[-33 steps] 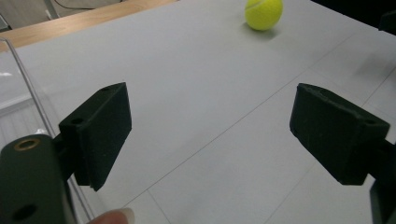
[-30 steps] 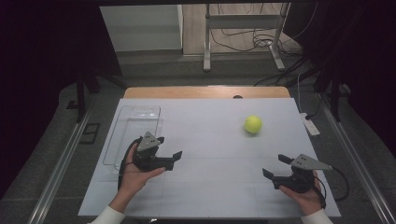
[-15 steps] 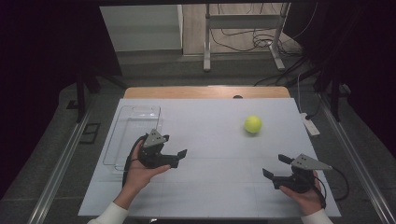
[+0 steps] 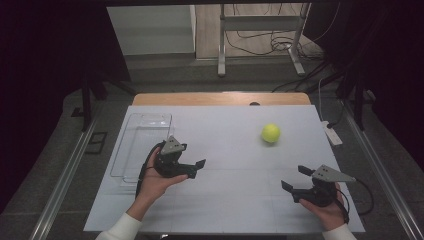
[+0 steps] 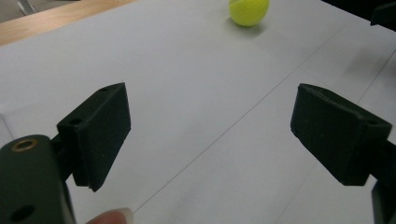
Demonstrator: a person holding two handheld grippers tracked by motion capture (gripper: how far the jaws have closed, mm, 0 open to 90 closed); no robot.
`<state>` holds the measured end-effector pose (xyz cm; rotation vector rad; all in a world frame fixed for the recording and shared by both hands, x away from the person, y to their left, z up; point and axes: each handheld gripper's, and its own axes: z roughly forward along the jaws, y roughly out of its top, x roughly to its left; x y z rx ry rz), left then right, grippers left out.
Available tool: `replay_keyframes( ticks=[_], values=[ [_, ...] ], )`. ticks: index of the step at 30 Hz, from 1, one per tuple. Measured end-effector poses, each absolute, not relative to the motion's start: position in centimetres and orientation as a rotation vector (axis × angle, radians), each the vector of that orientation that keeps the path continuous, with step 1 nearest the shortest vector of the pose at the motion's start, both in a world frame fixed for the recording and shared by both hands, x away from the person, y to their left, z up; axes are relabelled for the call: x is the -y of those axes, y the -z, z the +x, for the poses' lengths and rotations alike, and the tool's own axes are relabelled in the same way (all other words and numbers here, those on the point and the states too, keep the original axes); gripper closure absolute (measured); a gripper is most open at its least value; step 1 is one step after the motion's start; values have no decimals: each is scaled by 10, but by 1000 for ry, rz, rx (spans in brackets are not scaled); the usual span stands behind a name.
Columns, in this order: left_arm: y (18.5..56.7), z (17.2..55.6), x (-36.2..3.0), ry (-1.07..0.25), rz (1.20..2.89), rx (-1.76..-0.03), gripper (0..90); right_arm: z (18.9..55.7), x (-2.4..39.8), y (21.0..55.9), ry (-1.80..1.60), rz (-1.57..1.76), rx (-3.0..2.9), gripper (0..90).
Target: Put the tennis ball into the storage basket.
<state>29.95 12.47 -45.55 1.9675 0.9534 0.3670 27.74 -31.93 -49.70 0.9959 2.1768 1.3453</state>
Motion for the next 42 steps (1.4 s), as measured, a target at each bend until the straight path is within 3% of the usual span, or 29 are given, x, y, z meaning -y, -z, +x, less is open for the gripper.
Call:
replay_keyframes(
  ticks=[42],
  values=[
    [454, 321, -90, -323, 2017, -901, 134, 278, 321, 497, -1344, 993, -2176, 133]
  ],
)
